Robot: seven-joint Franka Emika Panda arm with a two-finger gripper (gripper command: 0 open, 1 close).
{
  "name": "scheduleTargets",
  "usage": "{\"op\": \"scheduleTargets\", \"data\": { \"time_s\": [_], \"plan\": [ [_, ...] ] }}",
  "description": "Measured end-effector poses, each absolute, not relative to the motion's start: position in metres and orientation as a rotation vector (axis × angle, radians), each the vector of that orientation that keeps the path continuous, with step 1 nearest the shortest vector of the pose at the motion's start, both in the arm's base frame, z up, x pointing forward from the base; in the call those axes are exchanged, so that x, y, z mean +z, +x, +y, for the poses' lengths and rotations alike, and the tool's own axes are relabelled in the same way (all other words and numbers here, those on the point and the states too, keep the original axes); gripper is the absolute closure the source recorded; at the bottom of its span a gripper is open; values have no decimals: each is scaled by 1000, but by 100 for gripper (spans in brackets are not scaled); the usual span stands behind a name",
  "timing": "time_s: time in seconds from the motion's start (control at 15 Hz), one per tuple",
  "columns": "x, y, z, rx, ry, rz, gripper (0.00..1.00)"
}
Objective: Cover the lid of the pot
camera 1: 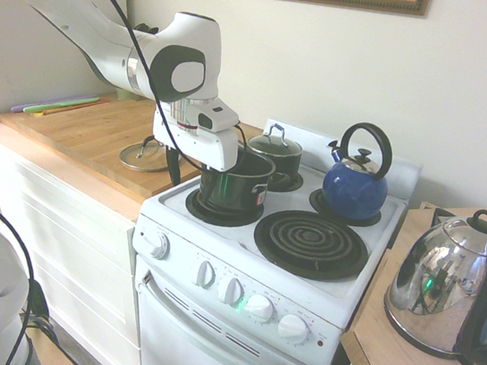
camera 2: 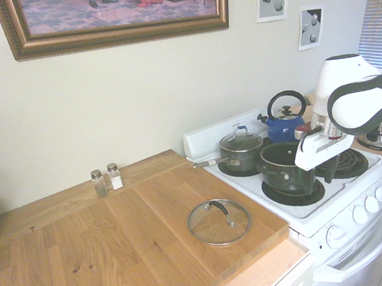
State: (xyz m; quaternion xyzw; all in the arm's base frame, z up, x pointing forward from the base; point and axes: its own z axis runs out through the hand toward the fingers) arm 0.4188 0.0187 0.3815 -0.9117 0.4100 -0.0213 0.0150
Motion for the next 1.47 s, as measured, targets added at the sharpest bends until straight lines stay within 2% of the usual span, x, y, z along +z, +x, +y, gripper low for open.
{"op": "scheduleTargets", "data": {
  "time_s": [0.4,1.07,1.47],
  "plan": [
    [383,418,29,-95,-2855,1328,0],
    [407,364,147,-98,-3013,1122,0],
    [422,415,225,-21,-3053,933,0]
  ]
}}
